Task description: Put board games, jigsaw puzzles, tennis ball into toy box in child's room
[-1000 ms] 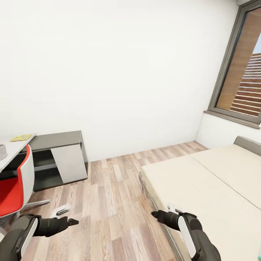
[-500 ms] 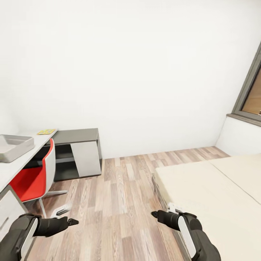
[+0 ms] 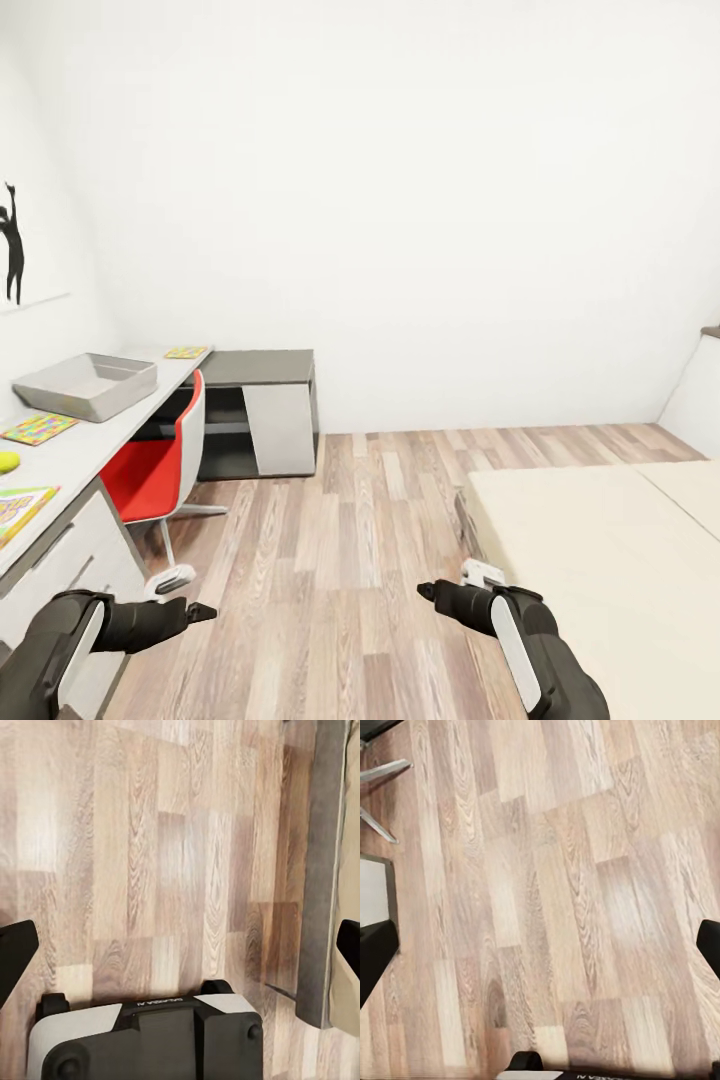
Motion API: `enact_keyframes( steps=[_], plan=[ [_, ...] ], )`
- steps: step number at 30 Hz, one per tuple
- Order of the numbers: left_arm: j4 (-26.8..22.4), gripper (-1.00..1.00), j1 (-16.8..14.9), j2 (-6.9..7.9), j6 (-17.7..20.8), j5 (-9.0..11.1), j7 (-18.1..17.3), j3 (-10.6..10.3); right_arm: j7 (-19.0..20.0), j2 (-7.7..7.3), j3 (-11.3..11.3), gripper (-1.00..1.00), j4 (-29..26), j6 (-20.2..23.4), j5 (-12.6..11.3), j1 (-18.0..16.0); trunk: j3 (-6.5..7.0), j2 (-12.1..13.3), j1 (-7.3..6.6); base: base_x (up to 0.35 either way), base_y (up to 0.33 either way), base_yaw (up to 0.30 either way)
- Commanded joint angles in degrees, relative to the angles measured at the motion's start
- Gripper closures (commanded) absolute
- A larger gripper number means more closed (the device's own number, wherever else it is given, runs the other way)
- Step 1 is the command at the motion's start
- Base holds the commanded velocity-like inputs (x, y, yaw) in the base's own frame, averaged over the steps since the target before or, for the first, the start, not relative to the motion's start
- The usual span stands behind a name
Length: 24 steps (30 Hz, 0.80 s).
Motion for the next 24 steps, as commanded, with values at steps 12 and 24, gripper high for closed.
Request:
enact_keyframes(
  steps=[12,24],
  plan=[
    [0.0,-1.0,-0.1,-0.04,0.4,-0.1,-0.2,0.1,0.6,0.06,-0.2,-1.0,-0.1,0.3,0.3,0.0,-0.14,-0.1,0.03,-0.139,0.0,0.277],
    [0.0,-1.0,-0.1,-0.01,0.4,-0.1,-0.3,0.1,0.9,0.04,-0.2,-1.0,-0.1,0.4,0.2,0.0,-0.05,-0.1,0.03,-0.021,0.0,0.037]
  ],
)
